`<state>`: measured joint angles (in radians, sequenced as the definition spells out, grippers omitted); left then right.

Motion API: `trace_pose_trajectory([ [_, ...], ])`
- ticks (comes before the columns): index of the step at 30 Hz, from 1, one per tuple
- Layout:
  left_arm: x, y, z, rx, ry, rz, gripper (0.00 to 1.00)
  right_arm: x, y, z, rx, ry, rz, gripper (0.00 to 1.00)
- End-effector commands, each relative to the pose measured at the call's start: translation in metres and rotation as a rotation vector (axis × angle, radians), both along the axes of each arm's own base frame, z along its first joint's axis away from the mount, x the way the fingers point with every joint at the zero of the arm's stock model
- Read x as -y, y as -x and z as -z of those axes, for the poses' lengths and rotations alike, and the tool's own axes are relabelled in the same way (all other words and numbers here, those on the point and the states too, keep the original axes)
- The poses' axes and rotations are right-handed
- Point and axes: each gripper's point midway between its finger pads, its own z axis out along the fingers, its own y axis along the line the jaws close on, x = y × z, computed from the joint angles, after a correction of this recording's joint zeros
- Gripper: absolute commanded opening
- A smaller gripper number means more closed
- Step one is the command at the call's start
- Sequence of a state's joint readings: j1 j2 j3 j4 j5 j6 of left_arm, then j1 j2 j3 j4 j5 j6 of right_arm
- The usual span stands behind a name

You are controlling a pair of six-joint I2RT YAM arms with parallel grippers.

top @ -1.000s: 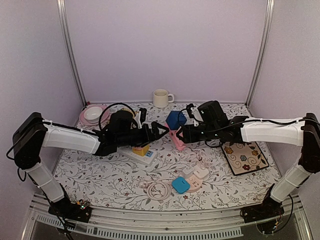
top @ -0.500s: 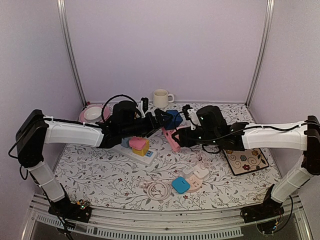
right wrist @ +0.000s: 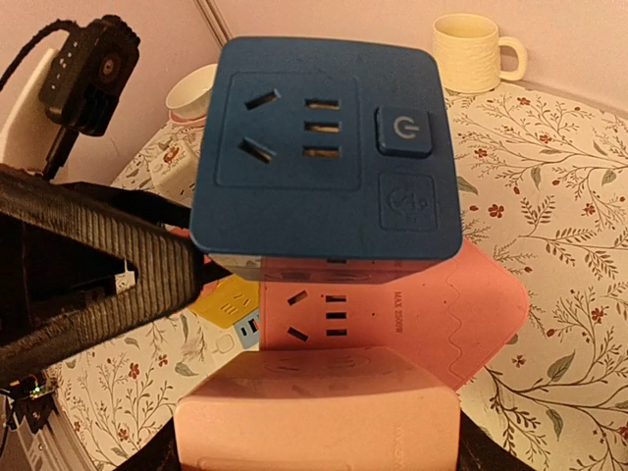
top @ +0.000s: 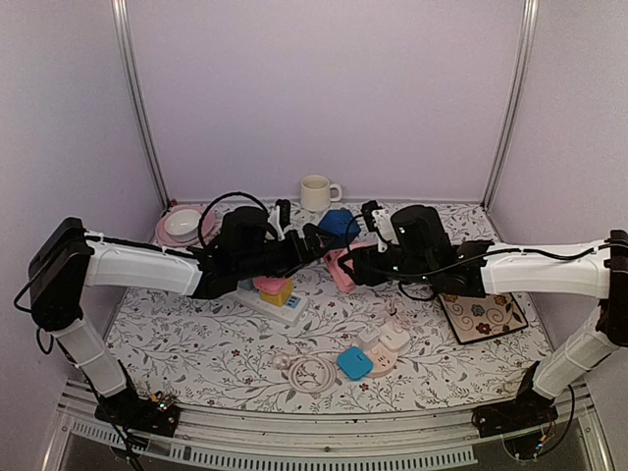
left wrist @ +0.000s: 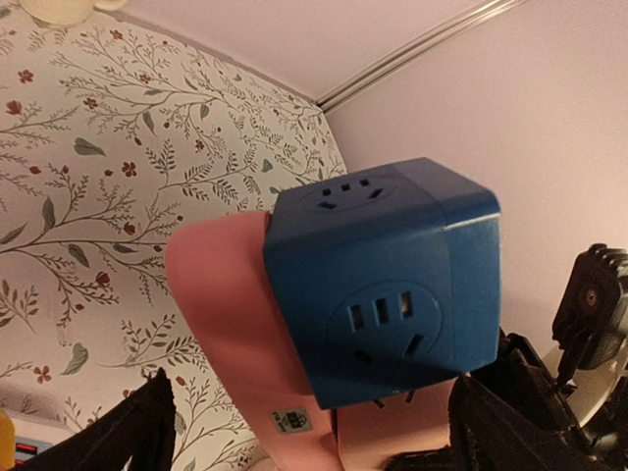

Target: Pull the plug off the socket

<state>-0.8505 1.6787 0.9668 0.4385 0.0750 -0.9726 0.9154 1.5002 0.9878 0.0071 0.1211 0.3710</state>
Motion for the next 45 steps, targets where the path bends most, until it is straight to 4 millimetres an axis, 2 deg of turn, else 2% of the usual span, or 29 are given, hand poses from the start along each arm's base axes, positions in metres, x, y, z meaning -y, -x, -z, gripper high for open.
trace_pose_trajectory([
  [1,0.002,0.014,-0.009,0.035,0.01,0.034,0.96,-0.009,-0.002,-0.088,0.157,-0.235,-0.016,0.32],
  [10,0.003,0.009,-0.003,0.013,0.013,0.001,0.81,-0.018,0.012,-0.105,0.166,-0.317,-0.104,0.32],
  [23,0.013,0.0,0.003,-0.019,0.066,-0.01,0.54,-0.025,0.025,-0.101,0.162,-0.372,-0.186,0.32],
  [29,0.011,-0.003,0.013,-0.026,0.036,-0.029,0.25,-0.023,0.025,-0.1,0.161,-0.366,-0.176,0.32],
  [34,0.005,-0.008,0.022,-0.003,-0.023,-0.055,0.01,-0.018,0.016,-0.092,0.129,-0.338,-0.117,0.32],
  [38,-0.002,-0.011,0.026,0.028,-0.09,-0.077,0.0,-0.009,0.004,-0.08,0.061,-0.346,-0.11,0.33],
  [40,-0.006,-0.013,0.029,0.04,-0.132,-0.093,0.0,0.002,-0.007,-0.076,0.018,-0.371,-0.111,0.33],
  [45,-0.021,-0.023,0.04,0.047,-0.25,-0.162,0.0,0.008,-0.012,-0.076,-0.016,-0.393,-0.115,0.35],
])
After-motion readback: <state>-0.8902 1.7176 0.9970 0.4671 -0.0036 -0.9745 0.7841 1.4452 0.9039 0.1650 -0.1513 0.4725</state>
